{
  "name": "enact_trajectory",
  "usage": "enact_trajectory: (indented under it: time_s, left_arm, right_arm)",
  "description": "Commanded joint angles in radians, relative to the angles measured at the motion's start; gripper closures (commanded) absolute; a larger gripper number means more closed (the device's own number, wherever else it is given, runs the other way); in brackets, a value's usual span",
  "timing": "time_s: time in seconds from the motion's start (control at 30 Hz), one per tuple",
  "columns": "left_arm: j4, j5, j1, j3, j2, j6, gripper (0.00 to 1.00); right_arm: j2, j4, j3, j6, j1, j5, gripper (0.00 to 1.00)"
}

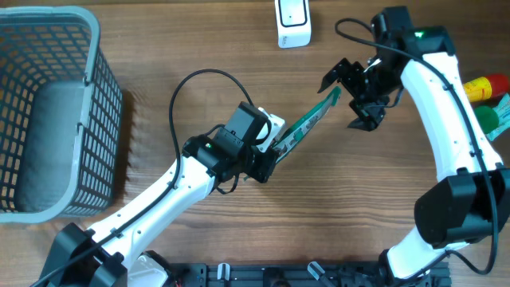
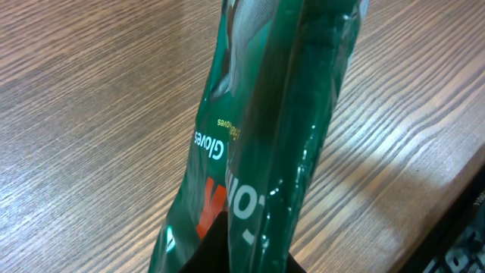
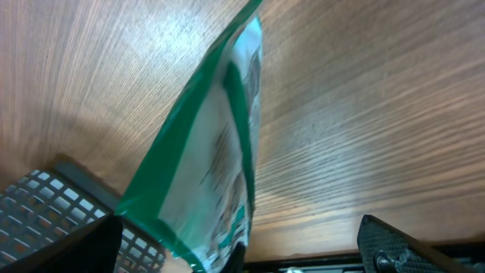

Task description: Scan the item barcode

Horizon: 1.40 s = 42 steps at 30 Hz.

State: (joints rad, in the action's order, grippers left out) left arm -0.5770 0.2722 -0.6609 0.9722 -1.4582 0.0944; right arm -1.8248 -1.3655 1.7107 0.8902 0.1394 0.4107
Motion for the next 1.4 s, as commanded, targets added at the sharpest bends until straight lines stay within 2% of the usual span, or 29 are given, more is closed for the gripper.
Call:
enact_trajectory:
  time_s: [0.0,0.17,0.3,0.57,0.6,0.63,0.73,0.93,1.23,1.3,1.37]
  left_arm:
    - [0.008,0.027,0.001,0.002,0.018,-0.004,0.93]
    - [0.007,0.027,0.002,0.002,0.018,0.007,0.93]
    - [0.0,0.027,0.002,0.002,0.018,0.007,0.93]
    - [0.038,0.027,0.002,0.002,0.018,0.015,0.92]
    - [0.038,0.027,0.002,0.002,0.018,0.015,0.92]
    - [0.038,0.027,0.002,0.002,0.018,0.015,0.92]
    - [0.038,0.027,0.002,0.002,0.018,0.015,0.92]
    - [0.038,0.027,0.002,0.002,0.018,0.018,0.92]
    - [0.038,0.027,0.002,0.002,0.018,0.018,0.91]
    - [0.038,0.027,0.002,0.002,0.018,0.018,0.88]
    - [0.037,0.027,0.002,0.002,0.018,0.018,0.83]
  right_arm:
    - [0.027,0.019,-0.004,0.071,0.047,-0.031,0.0]
    - [0.028,0.08,-0.002,-0.01,0.078,-0.101,0.0]
    - [0.028,0.061,-0.004,0.076,0.068,-0.089,0.0]
    - [-0.002,0.101,-0.038,0.195,0.185,-0.233,0.0]
    - [-0.016,0.106,-0.038,0.212,0.189,-0.23,0.04]
    - [-0.028,0.107,-0.038,0.219,0.188,-0.227,0.12]
    - [-0.055,0.108,-0.038,0.219,0.189,-0.227,0.24]
    - [-0.115,0.123,-0.038,0.22,0.192,-0.222,0.29]
    - [-0.126,0.147,-0.038,0.22,0.192,-0.17,0.86]
    - [-0.126,0.141,-0.037,0.218,0.19,-0.17,0.92]
    - [-0.126,0.106,-0.037,0.216,0.188,-0.17,0.93]
